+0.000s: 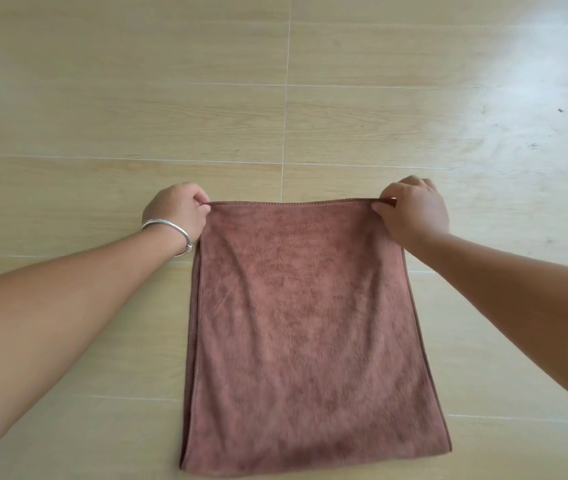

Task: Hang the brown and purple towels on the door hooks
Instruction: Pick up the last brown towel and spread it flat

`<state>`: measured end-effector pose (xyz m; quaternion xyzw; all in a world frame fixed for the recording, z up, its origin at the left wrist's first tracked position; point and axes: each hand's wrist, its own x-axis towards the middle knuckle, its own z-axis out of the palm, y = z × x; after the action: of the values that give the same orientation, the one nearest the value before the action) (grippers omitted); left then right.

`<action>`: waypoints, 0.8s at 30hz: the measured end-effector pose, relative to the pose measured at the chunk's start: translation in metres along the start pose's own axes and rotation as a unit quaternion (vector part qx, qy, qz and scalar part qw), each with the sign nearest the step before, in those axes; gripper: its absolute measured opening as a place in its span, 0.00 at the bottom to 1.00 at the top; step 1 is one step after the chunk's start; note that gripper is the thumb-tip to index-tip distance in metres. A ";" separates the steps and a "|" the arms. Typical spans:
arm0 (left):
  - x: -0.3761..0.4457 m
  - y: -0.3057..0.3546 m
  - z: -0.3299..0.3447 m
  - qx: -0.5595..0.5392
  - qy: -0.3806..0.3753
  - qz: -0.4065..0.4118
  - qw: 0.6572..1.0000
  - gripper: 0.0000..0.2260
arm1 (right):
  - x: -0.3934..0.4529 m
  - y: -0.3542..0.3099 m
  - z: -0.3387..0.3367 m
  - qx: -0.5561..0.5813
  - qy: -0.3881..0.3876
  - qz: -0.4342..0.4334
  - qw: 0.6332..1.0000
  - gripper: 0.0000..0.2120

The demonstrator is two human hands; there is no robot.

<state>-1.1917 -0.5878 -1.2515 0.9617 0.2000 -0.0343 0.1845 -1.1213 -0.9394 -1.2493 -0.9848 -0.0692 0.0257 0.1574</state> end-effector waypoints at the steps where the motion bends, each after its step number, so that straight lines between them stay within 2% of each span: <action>1: -0.002 0.000 0.000 -0.030 0.001 -0.008 1.000 0.04 | -0.001 -0.003 -0.001 0.006 -0.001 -0.001 1.000 0.09; 4: -0.016 -0.006 0.007 -0.092 -0.017 -0.008 0.996 0.03 | -0.010 -0.005 -0.001 0.021 -0.015 -0.020 0.999 0.08; 8: -0.030 -0.018 0.014 -0.109 -0.052 0.001 0.993 0.06 | -0.023 0.002 0.005 0.008 -0.036 -0.060 0.997 0.08; 13: -0.028 -0.010 0.014 -0.141 -0.025 0.000 0.990 0.04 | -0.021 0.005 0.007 0.009 -0.027 -0.048 0.998 0.08; 17: -0.034 -0.007 0.013 -0.118 -0.044 0.003 0.992 0.03 | -0.026 0.003 0.004 -0.005 -0.041 -0.045 0.998 0.08; 24: -0.109 0.011 -0.047 -0.105 -0.037 -0.047 0.993 0.02 | -0.100 -0.016 -0.068 -0.023 -0.086 -0.009 0.996 0.09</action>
<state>-1.2882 -0.6203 -1.1887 0.9245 0.2403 -0.0577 0.2902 -1.2172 -0.9598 -1.1773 -0.9816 -0.0915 0.1075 0.1287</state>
